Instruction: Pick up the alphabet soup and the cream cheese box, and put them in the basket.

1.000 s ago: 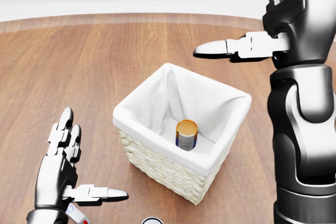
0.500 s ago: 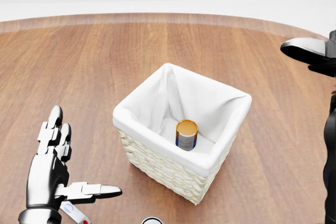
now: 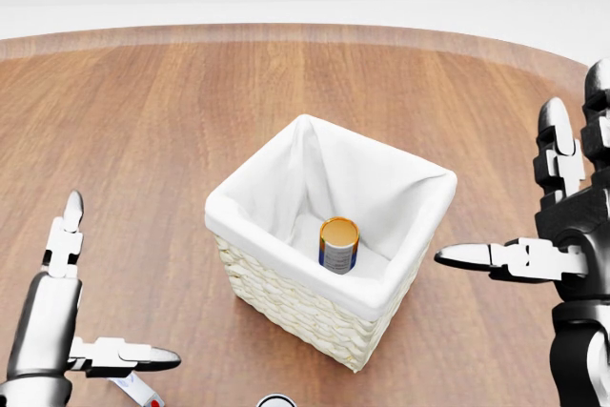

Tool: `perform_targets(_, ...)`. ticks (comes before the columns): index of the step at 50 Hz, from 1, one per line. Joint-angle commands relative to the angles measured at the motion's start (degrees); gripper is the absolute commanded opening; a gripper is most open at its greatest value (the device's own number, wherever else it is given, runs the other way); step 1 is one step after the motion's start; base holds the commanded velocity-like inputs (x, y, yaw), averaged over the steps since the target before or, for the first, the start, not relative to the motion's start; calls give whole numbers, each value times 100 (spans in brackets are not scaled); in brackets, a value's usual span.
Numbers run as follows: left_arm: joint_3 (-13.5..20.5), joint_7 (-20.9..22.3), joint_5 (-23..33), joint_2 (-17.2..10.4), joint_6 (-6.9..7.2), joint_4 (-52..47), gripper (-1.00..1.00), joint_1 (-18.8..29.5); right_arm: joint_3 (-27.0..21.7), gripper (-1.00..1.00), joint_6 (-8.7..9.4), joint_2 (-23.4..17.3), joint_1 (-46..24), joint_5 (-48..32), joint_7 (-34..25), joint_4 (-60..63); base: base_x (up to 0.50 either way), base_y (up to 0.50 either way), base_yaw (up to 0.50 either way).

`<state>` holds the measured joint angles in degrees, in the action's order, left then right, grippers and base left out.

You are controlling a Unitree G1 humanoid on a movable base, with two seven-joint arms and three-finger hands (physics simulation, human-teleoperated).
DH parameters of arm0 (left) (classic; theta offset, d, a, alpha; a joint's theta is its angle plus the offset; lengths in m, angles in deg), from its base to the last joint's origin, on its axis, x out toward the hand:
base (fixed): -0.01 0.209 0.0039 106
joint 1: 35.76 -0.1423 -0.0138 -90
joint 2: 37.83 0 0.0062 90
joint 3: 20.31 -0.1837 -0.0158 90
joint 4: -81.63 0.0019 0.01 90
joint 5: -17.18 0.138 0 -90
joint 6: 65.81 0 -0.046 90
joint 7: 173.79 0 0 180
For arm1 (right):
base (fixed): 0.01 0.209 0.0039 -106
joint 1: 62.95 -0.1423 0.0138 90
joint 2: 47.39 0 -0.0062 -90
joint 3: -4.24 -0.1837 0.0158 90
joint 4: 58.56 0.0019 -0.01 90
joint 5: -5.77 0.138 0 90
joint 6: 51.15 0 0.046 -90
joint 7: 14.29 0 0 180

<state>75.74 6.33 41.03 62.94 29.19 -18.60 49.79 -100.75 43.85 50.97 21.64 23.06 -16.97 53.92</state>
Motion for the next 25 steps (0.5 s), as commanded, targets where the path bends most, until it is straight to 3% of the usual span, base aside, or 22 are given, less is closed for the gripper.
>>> perform_targets(1,268,101,2284,-443,0,70,100,150,95,100,0,260,475,-186,-342,-449,0,0,0)
perform_targets(8,543,286,2750,-435,-25,-57,100,147,69,100,0,276,585,-125,-458,-702,0,0,0)
perform_targets(15,595,425,3112,-501,-7,-147,100,275,-49,100,0,270,708,-6,-518,-717,0,0,0)
perform_targets(21,716,662,3287,-557,-77,-394,100,300,-189,100,0,256,791,79,-570,-708,0,0,0)
perform_targets(25,741,704,3557,-630,-223,-421,100,323,-213,100,0,271,821,104,-595,-802,0,0,0)
